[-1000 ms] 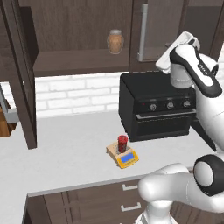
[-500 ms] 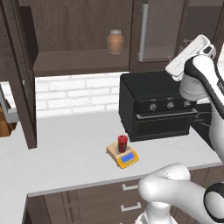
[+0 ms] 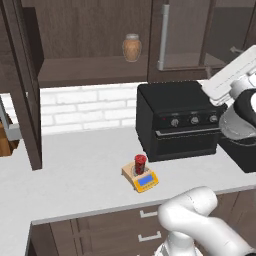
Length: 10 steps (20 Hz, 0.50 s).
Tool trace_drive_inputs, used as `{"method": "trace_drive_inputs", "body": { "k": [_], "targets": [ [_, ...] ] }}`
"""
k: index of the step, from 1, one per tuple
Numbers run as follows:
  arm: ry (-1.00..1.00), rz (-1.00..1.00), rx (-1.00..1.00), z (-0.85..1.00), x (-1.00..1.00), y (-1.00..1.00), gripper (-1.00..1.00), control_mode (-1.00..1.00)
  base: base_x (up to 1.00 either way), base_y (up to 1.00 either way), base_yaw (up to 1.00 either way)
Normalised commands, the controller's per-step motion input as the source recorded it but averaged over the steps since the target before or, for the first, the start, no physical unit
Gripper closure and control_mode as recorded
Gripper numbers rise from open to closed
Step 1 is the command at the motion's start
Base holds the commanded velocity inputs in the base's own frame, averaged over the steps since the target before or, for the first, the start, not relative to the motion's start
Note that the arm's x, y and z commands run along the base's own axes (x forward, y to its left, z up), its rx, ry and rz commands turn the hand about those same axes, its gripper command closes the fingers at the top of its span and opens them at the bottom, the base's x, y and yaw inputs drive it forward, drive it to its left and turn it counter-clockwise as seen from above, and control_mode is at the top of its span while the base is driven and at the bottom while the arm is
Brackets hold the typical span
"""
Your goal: Pick the yogurt and place it on the digital scale for weighing, and close the cabinet.
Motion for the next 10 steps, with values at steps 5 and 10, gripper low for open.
{"method": "trace_drive_inputs", "body": {
  "k": [5, 10],
  "targets": [
    [-0.17, -0.04, -0.23, 0.15, -0.90, 0.79, -1.00, -1.00, 0.00, 0.00, 0.00],
    [-0.07, -0.04, -0.23, 0.01, -0.56, 0.97, -1.00, -1.00, 0.00, 0.00, 0.00]
  ]
}}
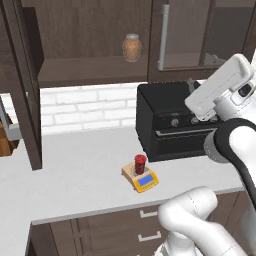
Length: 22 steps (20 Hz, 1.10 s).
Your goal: Pick the yogurt and place it on the digital scale for weighing, and close the cabinet.
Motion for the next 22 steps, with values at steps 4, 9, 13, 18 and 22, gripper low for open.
{"method": "trace_drive_inputs", "body": {
  "k": [4, 9, 13, 18, 22],
  "targets": [
    [-0.09, 0.00, -0.08, 0.00, -0.30, 0.96, -1.00, -1.00, 0.00, 0.00, 0.00],
    [-0.03, 0.00, 0.00, -0.05, -0.22, 0.81, -1.00, -1.00, 0.00, 0.00, 0.00],
    [0.00, 0.00, 0.00, -0.09, -0.21, 0.59, -1.00, -1.00, 0.00, 0.00, 0.00],
    [0.00, 0.00, 0.00, -0.16, -0.30, 0.36, -1.00, -1.00, 0.00, 0.00, 0.00],
    [-0.06, 0.00, 0.00, -0.10, -0.64, 0.30, -1.00, -1.00, 0.00, 0.00, 0.00]
  ]
}}
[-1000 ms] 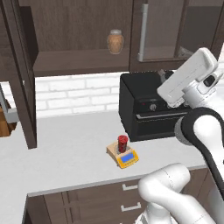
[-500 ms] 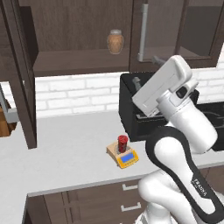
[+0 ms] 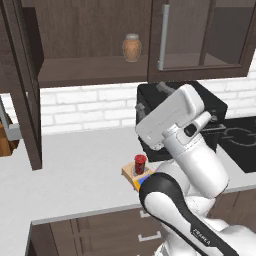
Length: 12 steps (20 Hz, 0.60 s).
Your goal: Pick the yogurt and place it on the digital scale for weighing, and close the cabinet.
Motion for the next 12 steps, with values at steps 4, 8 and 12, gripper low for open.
{"method": "trace_drive_inputs", "body": {
  "k": [4, 8, 12],
  "targets": [
    [-0.07, 0.00, 0.00, -0.05, -0.64, 0.42, -1.00, -1.00, 0.00, 0.00, 0.00],
    [-0.04, 0.00, 0.00, -0.03, -0.58, 0.49, -1.00, -1.00, 0.00, 0.00, 0.00],
    [-0.04, 0.00, 0.00, 0.00, -0.61, 0.50, -1.00, -1.00, 0.00, 0.00, 0.00]
  ]
}}
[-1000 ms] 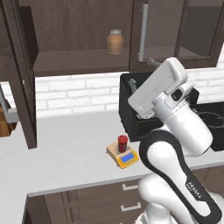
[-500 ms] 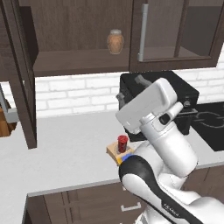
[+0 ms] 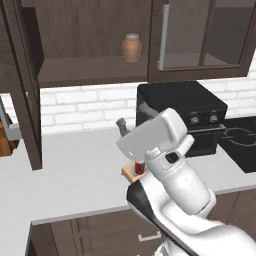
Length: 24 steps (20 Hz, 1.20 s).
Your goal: Pick the yogurt and place it on the digital scale for weighing, and close the cabinet.
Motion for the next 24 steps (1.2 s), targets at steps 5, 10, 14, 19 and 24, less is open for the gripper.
{"method": "trace_drive_inputs", "body": {
  "k": [5, 10, 14, 19, 24],
  "targets": [
    [-0.03, 0.00, 0.00, -0.02, -0.79, 0.58, -1.00, -1.00, 0.00, 0.00, 0.00],
    [-0.03, 0.00, 0.00, 0.00, -0.88, 0.78, -1.00, -1.00, 0.00, 0.00, 0.00],
    [0.04, 0.00, 0.00, 0.00, -0.64, 0.80, -1.00, -1.00, 0.00, 0.00, 0.00],
    [0.06, -0.02, 0.03, -0.04, -0.54, 0.80, -1.00, -1.00, 0.00, 0.00, 0.00],
    [0.07, -0.08, 0.09, -0.26, -0.61, 0.68, -1.00, -1.00, 0.00, 0.00, 0.00]
  ]
}}
